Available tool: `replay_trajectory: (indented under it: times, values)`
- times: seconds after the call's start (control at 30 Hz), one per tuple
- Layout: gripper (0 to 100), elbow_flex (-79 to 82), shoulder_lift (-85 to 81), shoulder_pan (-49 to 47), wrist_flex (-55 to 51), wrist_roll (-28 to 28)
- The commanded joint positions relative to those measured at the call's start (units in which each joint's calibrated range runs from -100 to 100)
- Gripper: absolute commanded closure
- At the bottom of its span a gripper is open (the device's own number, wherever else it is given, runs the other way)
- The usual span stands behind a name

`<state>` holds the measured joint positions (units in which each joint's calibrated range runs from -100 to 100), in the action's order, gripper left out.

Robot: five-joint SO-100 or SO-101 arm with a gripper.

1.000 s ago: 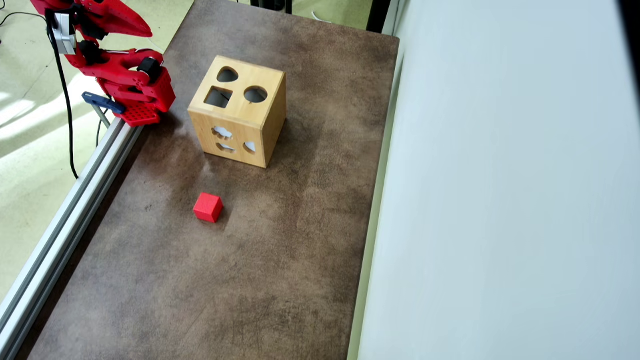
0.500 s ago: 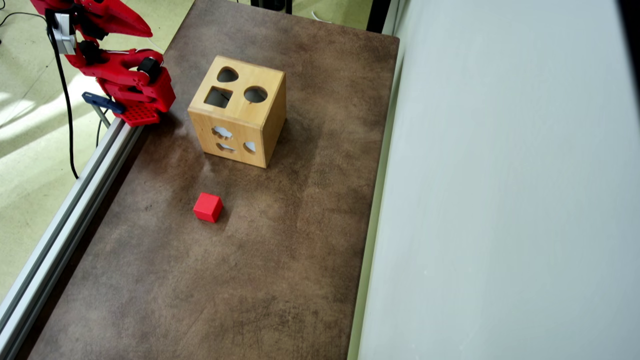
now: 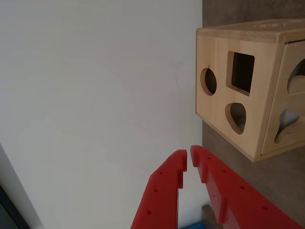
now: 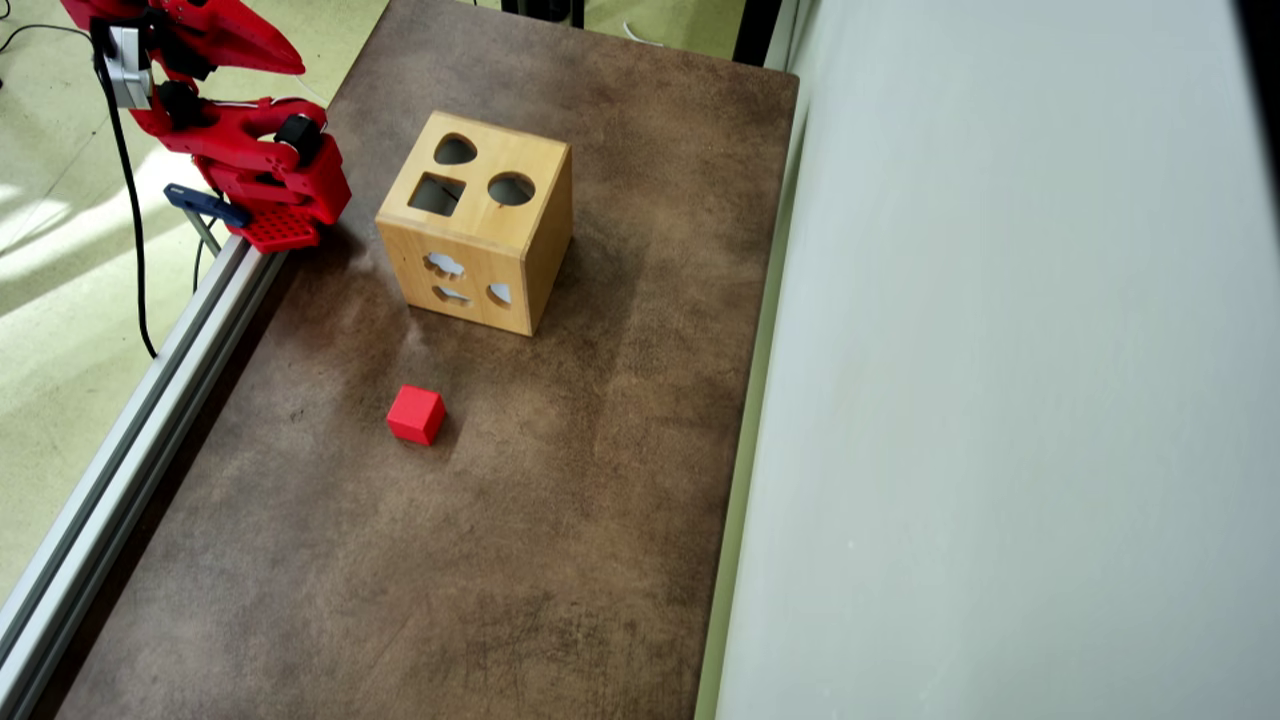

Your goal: Pick and place the red cube on the square hole

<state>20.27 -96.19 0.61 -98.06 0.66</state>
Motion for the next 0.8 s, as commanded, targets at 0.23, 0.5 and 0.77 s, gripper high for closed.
replay_trajectory:
  times: [0.23,0.5,0.77]
  values:
    - [97,0.30,0.94,0.21,0.15,0.05]
    - [97,-4.17,10.62,0.95,0.31,0.34]
    - [97,-18.21,26.67,5.04,0.31,0.34]
